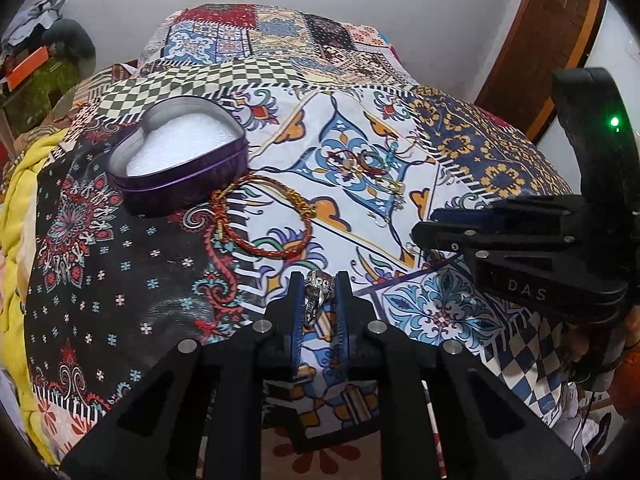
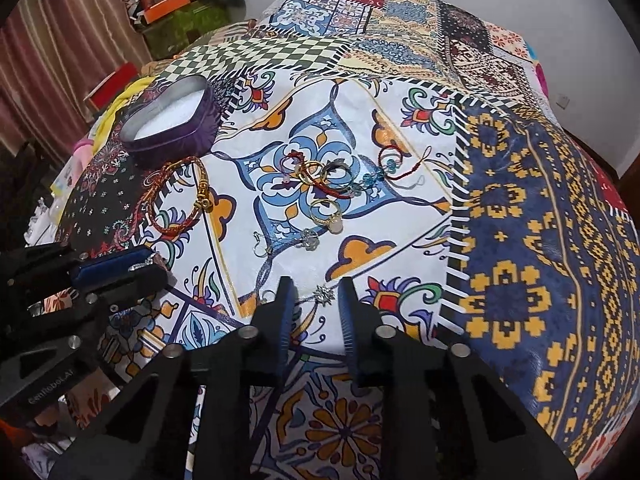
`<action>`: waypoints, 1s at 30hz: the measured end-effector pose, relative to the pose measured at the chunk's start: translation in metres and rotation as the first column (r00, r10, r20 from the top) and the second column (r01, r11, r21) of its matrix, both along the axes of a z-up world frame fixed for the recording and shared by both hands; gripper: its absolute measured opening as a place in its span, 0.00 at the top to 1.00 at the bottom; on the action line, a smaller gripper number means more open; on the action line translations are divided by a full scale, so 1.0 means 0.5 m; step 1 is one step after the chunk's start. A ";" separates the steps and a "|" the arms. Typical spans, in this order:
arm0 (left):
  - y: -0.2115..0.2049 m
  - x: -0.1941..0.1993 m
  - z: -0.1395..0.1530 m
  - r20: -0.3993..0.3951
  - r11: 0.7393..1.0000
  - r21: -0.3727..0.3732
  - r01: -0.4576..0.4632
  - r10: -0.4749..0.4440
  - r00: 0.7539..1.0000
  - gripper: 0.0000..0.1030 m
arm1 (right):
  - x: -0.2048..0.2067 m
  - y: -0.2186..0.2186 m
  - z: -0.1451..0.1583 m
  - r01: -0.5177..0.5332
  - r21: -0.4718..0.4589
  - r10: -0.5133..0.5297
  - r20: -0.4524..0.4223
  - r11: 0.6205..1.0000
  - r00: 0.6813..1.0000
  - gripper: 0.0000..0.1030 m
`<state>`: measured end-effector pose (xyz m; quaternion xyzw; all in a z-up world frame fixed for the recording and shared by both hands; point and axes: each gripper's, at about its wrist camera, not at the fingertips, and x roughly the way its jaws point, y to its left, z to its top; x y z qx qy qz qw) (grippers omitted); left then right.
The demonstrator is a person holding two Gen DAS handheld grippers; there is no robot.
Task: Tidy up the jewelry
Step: 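Grasp a silver pendant with the left tool while the right tool grasps a small silver earring, then carry both pieces over the purple heart tin and open both tools to drop them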
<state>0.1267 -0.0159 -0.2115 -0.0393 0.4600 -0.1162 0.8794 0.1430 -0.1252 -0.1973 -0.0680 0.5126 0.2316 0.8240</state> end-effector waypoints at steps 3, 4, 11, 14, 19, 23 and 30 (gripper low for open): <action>0.009 -0.001 0.005 0.008 1.000 0.003 -0.017 0.017 1.000 0.87 | 0.001 -0.001 -0.001 0.004 0.002 -0.004 -0.003 1.000 1.000 0.91; 0.010 -0.002 0.007 0.012 1.000 0.003 -0.021 0.020 1.000 0.87 | 0.000 -0.004 -0.001 0.006 0.007 -0.006 -0.004 1.000 1.000 0.91; 0.025 -0.010 0.040 0.058 0.999 0.013 -0.047 0.047 0.997 0.87 | -0.001 -0.005 0.013 0.025 0.028 -0.024 -0.008 0.999 1.000 0.91; 0.035 -0.014 0.060 0.086 0.998 0.017 -0.065 0.063 0.994 0.87 | -0.004 -0.008 0.041 0.030 0.043 -0.031 0.024 0.999 0.999 0.91; 0.053 -0.019 0.094 0.137 0.995 0.017 -0.096 0.093 0.986 0.87 | -0.004 -0.005 0.098 0.039 0.079 -0.046 0.090 0.996 0.995 0.91; 0.067 -0.022 0.124 0.182 0.993 0.018 -0.120 0.115 0.976 0.87 | 0.002 0.006 0.137 0.040 0.103 -0.054 0.144 0.994 0.988 0.91; 0.102 -0.019 0.178 0.265 0.985 0.014 -0.171 0.161 0.951 0.87 | 0.013 0.040 0.204 0.016 0.151 -0.052 0.238 0.988 0.970 0.91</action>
